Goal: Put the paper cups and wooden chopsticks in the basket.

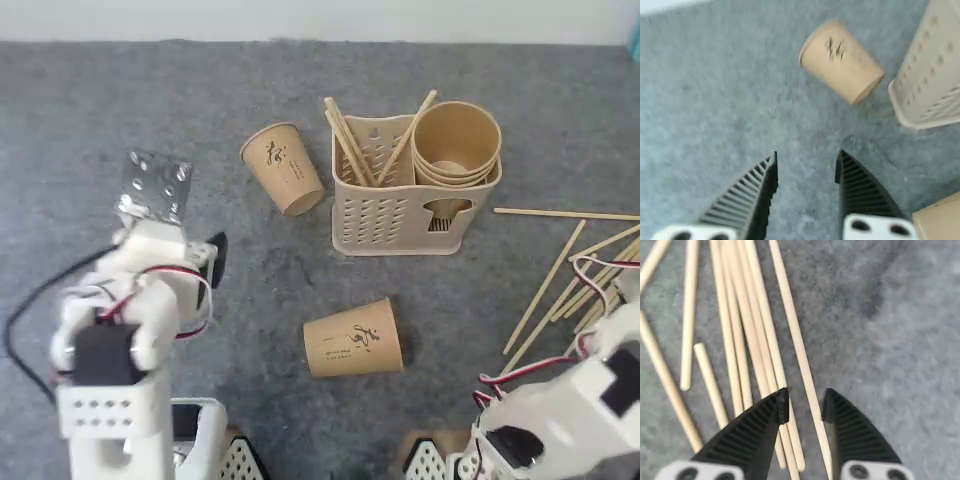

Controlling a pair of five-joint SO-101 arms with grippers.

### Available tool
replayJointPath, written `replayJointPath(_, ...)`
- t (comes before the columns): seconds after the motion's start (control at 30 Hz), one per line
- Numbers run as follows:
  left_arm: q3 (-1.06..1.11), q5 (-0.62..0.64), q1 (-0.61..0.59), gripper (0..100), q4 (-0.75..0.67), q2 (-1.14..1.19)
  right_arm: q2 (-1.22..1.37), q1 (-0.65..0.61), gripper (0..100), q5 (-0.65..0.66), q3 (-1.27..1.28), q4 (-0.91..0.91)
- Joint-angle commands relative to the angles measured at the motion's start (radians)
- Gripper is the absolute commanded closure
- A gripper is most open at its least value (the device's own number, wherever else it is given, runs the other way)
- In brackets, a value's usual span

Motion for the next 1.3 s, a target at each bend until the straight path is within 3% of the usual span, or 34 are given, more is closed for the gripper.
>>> replayJointPath(0.0, 0.346, 0.064, -0.021, 82, -0.192, -0.160, 0.047, -0.012, 81.0, -0.008, -0.118, -0.019)
replayJointPath(0.37, 0.593, 0.080, -0.021, 82, -0.328, -0.321, 0.320, -0.030, 89.4, -0.006, -0.321, -0.019)
replayJointPath(0.47, 0.601, 0.081, -0.021, 82, -0.331, -0.321, 0.329, -0.016, 99.3, -0.005, -0.348, -0.019)
replayJointPath(0.6, 0.601, 0.084, -0.021, 82, -0.331, -0.322, 0.275, 0.007, 99.3, 0.066, -0.350, 0.019)
replayJointPath(0.97, 0.607, 0.086, -0.021, 82, -0.333, -0.324, -0.298, 0.033, 99.1, 0.078, -0.351, 0.355)
replayJointPath(1.1, 0.631, 0.086, -0.023, 82, -0.367, -0.330, -0.599, 0.018, 99.1, 0.071, -0.351, 0.360)
replayJointPath(1.27, 0.670, 0.087, -0.023, 82, -0.420, -0.330, -0.940, -0.091, 99.1, 0.071, -0.348, 0.286)
